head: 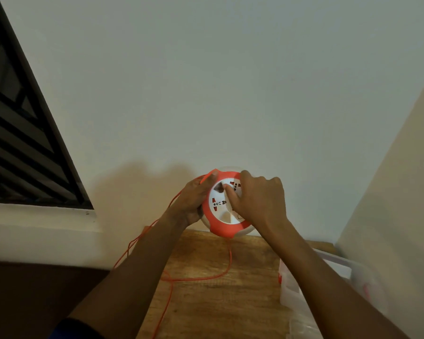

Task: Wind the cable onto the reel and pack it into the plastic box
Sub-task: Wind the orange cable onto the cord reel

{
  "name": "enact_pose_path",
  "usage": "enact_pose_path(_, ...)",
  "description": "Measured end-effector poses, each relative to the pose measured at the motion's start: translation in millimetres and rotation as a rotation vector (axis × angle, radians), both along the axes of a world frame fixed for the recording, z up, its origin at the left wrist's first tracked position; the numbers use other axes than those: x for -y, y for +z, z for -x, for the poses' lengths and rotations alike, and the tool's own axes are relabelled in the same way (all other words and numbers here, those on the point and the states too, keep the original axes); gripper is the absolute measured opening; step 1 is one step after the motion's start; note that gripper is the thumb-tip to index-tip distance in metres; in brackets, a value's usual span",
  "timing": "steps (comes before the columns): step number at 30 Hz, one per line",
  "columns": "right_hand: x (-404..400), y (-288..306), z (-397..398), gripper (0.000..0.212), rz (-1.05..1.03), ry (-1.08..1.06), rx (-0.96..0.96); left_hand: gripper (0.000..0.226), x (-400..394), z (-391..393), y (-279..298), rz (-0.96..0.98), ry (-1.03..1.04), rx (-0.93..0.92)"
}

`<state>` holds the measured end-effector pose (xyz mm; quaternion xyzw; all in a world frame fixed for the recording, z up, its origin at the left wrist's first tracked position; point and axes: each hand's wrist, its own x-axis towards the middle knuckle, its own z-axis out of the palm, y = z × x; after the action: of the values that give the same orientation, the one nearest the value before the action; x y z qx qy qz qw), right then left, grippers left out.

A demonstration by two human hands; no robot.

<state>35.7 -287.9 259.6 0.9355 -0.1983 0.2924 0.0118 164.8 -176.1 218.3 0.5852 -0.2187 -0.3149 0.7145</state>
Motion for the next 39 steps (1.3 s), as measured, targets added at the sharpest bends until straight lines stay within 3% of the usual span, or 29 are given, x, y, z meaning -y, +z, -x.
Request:
enact_pose_path(4, 1.2, 5.9, 11.9, 0.023, 0.124, 0.269, 0.021, 0.061, -5.6, -4.6, -0.9, -0.01, -0.053, -0.05)
enact_pose_path(7, 0.1, 13.0, 18.7, 0.04, 0.187, 0.531, -0.184, 0.059, -8.5, -9.8, 4.3, -0.027, -0.059, -0.03)
enact_pose_path(11, 2.4, 25.1, 18.9, 0.06, 0.293, 0.658, -0.442, 0.053, -10.6, -9.4, 10.2, -0.049, -0.107, 0.027)
enact_pose_path(16, 1.4, 34.5, 19.6, 0.074, 0.508, 0.668, -0.586, 0.05, -14.9, -10.4, 10.2, -0.065, -0.128, 0.06)
enact_pose_path(21, 1.3, 31.3, 20.6, 0.078, 0.659, 0.709, -0.593, 0.052, -15.6, -11.6, 7.6, -0.098, -0.143, 0.118)
enact_pose_path(27, -2.1, 31.3, 20.1, 0.073, 0.696, 0.713, -0.611, 0.042, -15.8, -8.5, 9.4, -0.075, -0.153, 0.105)
enact_pose_path(34, -13.4, 32.5, 20.4, 0.057, 0.613, 0.519, -0.558, 0.044, -18.1, -13.4, 20.3, -0.042, -0.093, 0.131)
enact_pose_path(39, -14.4, 25.4, 17.5, 0.06, 0.642, 0.446, -0.565, 0.044, -21.4, -15.6, 19.9, -0.016, -0.06, 0.108)
